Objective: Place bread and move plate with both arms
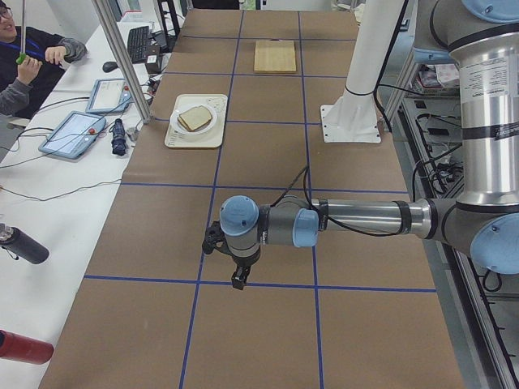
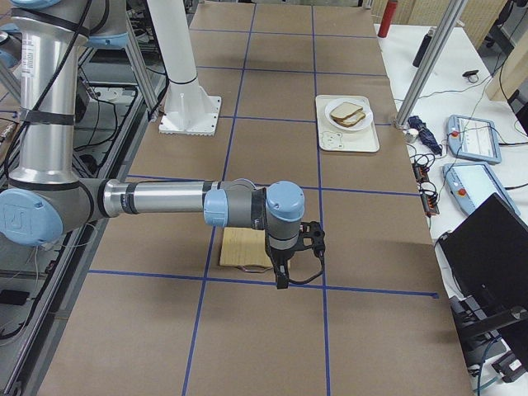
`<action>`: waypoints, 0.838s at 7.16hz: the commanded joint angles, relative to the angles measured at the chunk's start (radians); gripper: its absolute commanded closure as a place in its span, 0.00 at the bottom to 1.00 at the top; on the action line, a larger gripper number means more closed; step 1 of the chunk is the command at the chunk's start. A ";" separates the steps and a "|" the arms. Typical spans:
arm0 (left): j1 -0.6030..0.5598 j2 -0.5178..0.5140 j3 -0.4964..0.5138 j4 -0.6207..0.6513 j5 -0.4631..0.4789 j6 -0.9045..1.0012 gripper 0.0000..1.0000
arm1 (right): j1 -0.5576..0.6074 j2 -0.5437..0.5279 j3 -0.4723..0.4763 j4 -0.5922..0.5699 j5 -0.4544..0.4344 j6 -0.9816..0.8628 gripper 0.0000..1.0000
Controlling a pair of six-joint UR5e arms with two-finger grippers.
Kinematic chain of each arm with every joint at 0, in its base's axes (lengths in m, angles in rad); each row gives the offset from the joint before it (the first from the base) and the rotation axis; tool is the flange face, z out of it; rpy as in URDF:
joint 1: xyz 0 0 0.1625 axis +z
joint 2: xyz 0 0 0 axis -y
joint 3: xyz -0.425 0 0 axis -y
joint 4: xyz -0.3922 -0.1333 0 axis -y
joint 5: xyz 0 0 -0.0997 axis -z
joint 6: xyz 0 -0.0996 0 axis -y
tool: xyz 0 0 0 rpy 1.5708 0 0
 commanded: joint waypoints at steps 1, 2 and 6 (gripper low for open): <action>0.000 0.000 0.004 -0.002 -0.007 0.002 0.01 | 0.000 0.000 -0.005 0.001 0.002 0.000 0.00; -0.001 0.002 0.000 -0.002 -0.001 0.007 0.01 | 0.000 0.000 -0.004 0.001 0.002 0.001 0.00; -0.001 0.017 -0.007 -0.002 0.001 0.008 0.01 | 0.000 -0.003 -0.013 -0.001 0.000 0.000 0.00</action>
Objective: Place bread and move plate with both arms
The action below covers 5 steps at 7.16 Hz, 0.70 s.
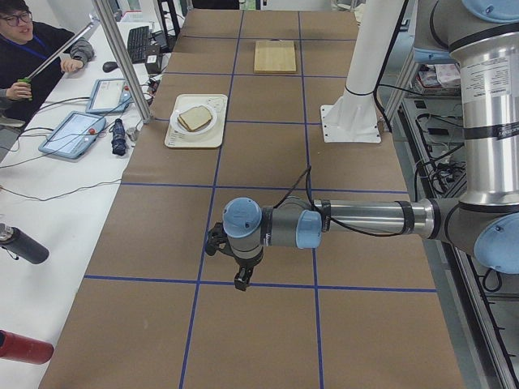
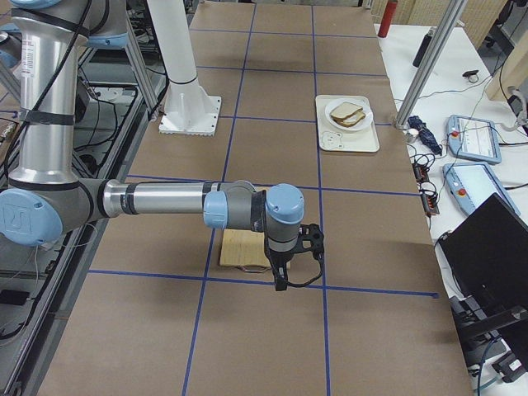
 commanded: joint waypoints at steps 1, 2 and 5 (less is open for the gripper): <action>0.000 0.002 -0.001 0.000 0.003 0.000 0.02 | 0.000 -0.001 -0.006 -0.001 -0.001 0.000 0.00; 0.000 0.003 0.001 0.000 0.003 0.000 0.01 | 0.000 -0.002 -0.006 -0.001 -0.001 0.001 0.00; -0.002 0.004 0.001 0.000 0.003 0.000 0.01 | 0.000 -0.008 -0.006 -0.001 0.000 0.005 0.00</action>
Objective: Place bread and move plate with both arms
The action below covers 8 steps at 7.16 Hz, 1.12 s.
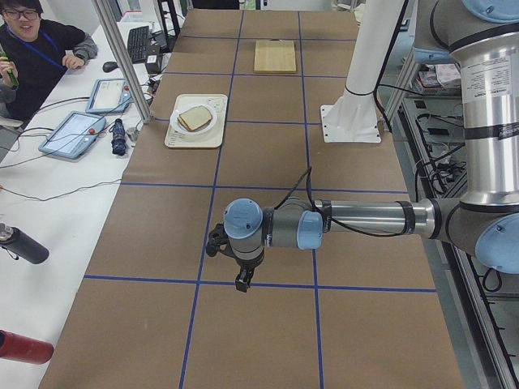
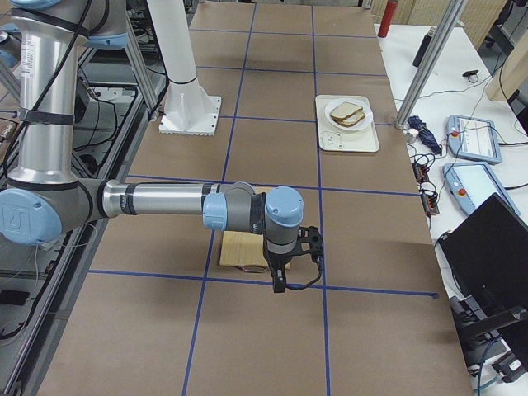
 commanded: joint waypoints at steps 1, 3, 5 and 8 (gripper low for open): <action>0.000 0.009 -0.003 0.000 0.000 0.000 0.02 | 0.000 -0.004 -0.003 0.000 0.001 0.002 0.00; -0.017 0.011 -0.004 0.002 0.002 0.000 0.02 | 0.000 -0.005 -0.009 0.000 0.001 0.003 0.00; -0.020 0.014 -0.003 0.002 0.000 0.000 0.02 | 0.000 -0.005 -0.009 0.000 0.001 0.003 0.00; -0.022 0.028 -0.004 0.002 0.000 -0.002 0.01 | 0.000 -0.005 -0.009 0.000 0.001 0.002 0.00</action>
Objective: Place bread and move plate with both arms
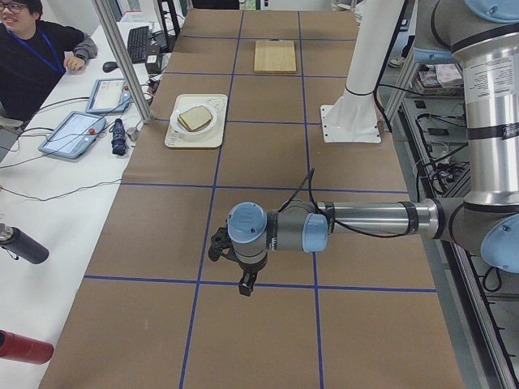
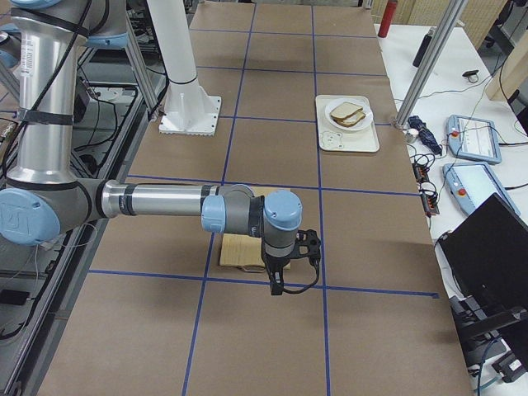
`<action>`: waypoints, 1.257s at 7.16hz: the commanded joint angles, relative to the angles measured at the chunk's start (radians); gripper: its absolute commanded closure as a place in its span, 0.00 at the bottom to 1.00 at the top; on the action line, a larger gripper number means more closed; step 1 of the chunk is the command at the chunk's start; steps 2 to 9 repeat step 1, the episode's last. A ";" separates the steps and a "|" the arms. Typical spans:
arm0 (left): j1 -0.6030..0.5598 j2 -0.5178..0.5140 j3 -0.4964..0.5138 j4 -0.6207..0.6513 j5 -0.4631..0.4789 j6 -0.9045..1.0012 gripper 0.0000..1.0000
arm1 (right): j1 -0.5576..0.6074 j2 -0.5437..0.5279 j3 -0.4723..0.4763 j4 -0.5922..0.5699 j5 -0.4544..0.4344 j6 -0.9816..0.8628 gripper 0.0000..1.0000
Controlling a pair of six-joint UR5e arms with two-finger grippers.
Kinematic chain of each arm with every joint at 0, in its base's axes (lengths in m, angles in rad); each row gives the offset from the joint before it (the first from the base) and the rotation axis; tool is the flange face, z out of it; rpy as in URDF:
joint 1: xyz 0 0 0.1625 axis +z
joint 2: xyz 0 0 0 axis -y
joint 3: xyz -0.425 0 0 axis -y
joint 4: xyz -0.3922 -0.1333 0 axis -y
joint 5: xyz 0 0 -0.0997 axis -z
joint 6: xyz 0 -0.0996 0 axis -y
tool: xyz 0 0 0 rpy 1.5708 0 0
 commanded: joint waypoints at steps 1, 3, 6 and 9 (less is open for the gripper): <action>-0.001 0.011 -0.002 -0.001 -0.001 -0.001 0.01 | 0.000 0.000 0.000 0.000 0.000 -0.001 0.00; -0.001 0.011 -0.002 -0.001 -0.001 -0.001 0.01 | 0.000 0.000 0.000 0.000 0.000 -0.001 0.00; -0.001 0.011 -0.002 -0.001 -0.001 -0.001 0.01 | 0.000 0.000 0.000 0.000 0.000 -0.001 0.00; -0.001 0.011 -0.002 -0.001 -0.001 -0.001 0.01 | 0.000 0.000 0.000 0.000 0.000 -0.001 0.00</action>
